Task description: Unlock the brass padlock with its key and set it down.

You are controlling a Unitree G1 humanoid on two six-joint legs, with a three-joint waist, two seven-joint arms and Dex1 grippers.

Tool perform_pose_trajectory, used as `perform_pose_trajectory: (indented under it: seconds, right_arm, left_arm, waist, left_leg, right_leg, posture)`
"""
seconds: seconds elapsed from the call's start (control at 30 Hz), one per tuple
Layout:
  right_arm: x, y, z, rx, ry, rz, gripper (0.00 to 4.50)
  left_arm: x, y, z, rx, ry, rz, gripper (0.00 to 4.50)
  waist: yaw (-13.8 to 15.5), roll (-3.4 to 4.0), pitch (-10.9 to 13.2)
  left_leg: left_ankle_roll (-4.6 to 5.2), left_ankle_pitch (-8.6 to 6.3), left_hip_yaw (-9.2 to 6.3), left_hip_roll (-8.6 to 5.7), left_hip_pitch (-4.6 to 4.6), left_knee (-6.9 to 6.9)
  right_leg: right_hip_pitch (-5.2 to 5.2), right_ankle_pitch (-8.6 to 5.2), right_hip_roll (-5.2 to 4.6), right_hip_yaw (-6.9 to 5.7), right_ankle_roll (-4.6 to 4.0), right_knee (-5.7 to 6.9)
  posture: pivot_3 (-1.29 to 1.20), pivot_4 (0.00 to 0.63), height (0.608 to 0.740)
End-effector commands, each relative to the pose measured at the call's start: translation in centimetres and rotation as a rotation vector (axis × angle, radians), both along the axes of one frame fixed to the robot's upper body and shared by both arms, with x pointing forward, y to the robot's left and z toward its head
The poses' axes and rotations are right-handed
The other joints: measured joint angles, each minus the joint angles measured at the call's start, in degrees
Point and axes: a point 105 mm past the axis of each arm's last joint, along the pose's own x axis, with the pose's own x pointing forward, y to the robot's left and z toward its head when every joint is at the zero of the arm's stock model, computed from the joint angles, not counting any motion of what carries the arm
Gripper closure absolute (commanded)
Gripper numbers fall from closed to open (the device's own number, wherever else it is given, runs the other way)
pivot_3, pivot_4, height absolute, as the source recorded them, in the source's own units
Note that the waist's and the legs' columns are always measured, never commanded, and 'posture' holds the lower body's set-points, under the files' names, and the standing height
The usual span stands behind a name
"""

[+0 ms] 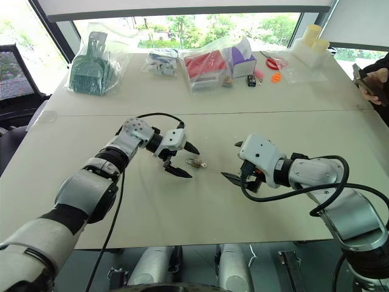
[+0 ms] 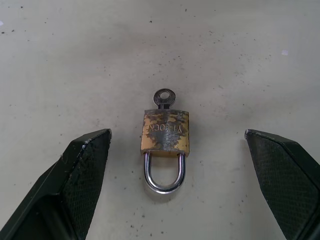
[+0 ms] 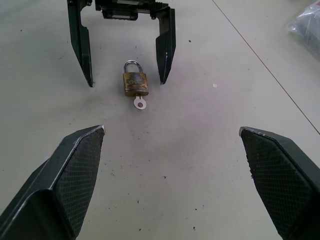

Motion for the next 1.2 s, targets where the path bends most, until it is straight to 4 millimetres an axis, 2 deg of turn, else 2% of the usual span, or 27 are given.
perform_pose_trajectory:
  seconds: [0.03, 0.17, 0.27, 0.4, 0.47, 0.63, 0.73, 0.8, 0.87, 0.93, 1.07, 1.2]
  right_arm:
    - [-0.2, 0.1, 1.2, -0.011, -0.055, 0.01, 0.0]
    - [-0.2, -0.1, 1.1, -0.023, -0.055, 0.007, 0.0]
    - [-0.2, -0.1, 1.1, -0.029, -0.056, 0.005, 0.0]
    - [-0.1, -0.1, 1.0, -0.034, -0.055, 0.008, 0.0]
    - [-0.1, -0.1, 1.0, -0.035, -0.056, 0.011, 0.0]
    - [0.4, 0.6, 1.2, -0.035, -0.078, 0.038, 0.0]
    - [1.2, 1.2, 1.4, -0.052, -0.129, 0.055, 0.0]
    - [2.3, 1.8, 1.8, -0.075, -0.204, 0.06, 0.0]
    - [3.8, 3.0, 2.0, -0.135, -0.322, 0.085, 0.0]
    - [4.8, 3.8, 1.8, -0.204, -0.412, 0.111, 0.0]
    - [6.2, 5.7, 1.1, -0.291, -0.551, 0.181, 0.0]
    - [7.2, 7.0, 1.4, -0.33, -0.68, 0.226, 0.0]
  left_arm:
    - [0.5, -0.6, 1.1, -0.011, -0.034, 0.005, 0.04]
    - [0.5, -0.6, 0.7, 0.006, -0.022, 0.019, 0.04]
    - [0.7, -0.3, 0.4, 0.021, -0.023, 0.042, 0.8]
    - [1.0, 0.2, 0.3, 0.032, -0.033, 0.06, 2.65]
    - [1.1, 0.3, 0.3, 0.035, -0.035, 0.066, 3.74]
    - [1.2, 1.1, 0.6, 0.022, -0.034, 0.076, 3.77]
    - [1.4, 1.2, 1.8, -0.021, -0.05, 0.075, 3.77]
    - [1.8, 1.4, 3.2, -0.061, -0.07, 0.084, 3.77]
    - [2.5, 1.9, 6.3, -0.165, -0.143, 0.101, 3.77]
    - [2.7, 2.3, 8.2, -0.227, -0.173, 0.106, 3.77]
    - [2.6, 3.2, 10.2, -0.288, -0.205, 0.111, 3.77]
    - [2.3, 3.8, 10.7, -0.311, -0.216, 0.127, 3.77]
  waist:
    - [0.01, 0.0, 0.0]
    - [0.02, -0.01, -0.01]
    - [-0.01, -0.01, -0.01]
    - [-0.04, -0.01, -0.01]
    - [-0.06, -0.01, -0.01]
    - [-0.23, -0.01, -0.01]
    - [-0.2, -0.02, -0.01]
    - [-0.19, -0.05, 0.02]
    - [-0.25, -0.08, 0.04]
    - [-0.25, -0.09, 0.04]
    - [-0.19, -0.09, 0.04]
    - [-0.29, -0.08, 0.04]
  left_leg:
    - [0.0, 0.0, -0.01, 0.0, 0.0, 0.0]
    - [0.0, 0.0, -0.01, 0.0, 0.0, 0.01]
    - [0.0, 0.0, -0.01, 0.0, 0.01, 0.01]
    - [0.0, 0.0, -0.02, 0.0, 0.02, 0.01]
    - [0.0, 0.0, -0.02, 0.0, 0.02, 0.01]
    - [0.0, 0.0, -0.01, 0.0, 0.04, 0.01]
    - [0.0, 0.0, -0.01, 0.01, 0.04, 0.01]
    - [0.0, 0.0, -0.01, 0.01, 0.03, 0.0]
    - [0.0, 0.0, 0.02, 0.0, 0.03, 0.01]
    - [0.0, 0.0, 0.02, 0.0, 0.01, 0.01]
    - [-0.01, 0.01, 0.04, -0.02, 0.0, 0.0]
    - [-0.02, 0.02, 0.1, -0.04, 0.0, 0.01]
  right_leg:
    - [0.0, 0.0, 0.0, 0.0, 0.0, 0.0]
    - [0.01, 0.0, 0.0, 0.0, 0.0, 0.01]
    - [0.02, 0.0, 0.0, 0.0, 0.0, 0.01]
    - [0.02, 0.0, 0.0, 0.0, 0.0, 0.02]
    - [0.02, 0.0, 0.0, 0.0, 0.0, 0.03]
    - [0.02, 0.0, 0.0, 0.0, 0.0, 0.05]
    - [-0.01, 0.0, 0.02, 0.0, 0.0, 0.09]
    - [-0.03, 0.0, 0.02, 0.0, 0.0, 0.12]
    - [-0.05, 0.0, 0.02, 0.0, 0.0, 0.14]
    - [-0.08, 0.0, 0.02, 0.0, 0.01, 0.17]
    - [-0.05, 0.0, 0.02, -0.01, 0.03, 0.14]
    - [-0.03, 0.06, 0.01, 0.02, 0.12, 0.1]
  posture:
    - [0.0, 0.15, 0.74]
    - [0.0, 0.15, 0.74]
    - [0.0, 0.15, 0.74]
    - [0.0, 0.15, 0.74]
    - [0.0, 0.15, 0.74]
    - [0.0, 0.15, 0.74]
    - [0.0, 0.15, 0.74]
    - [0.0, 0.15, 0.74]
    - [0.0, 0.15, 0.74]
    - [0.0, 0.15, 0.74]
    - [0.0, 0.15, 0.74]
    - [0.0, 0.15, 0.74]
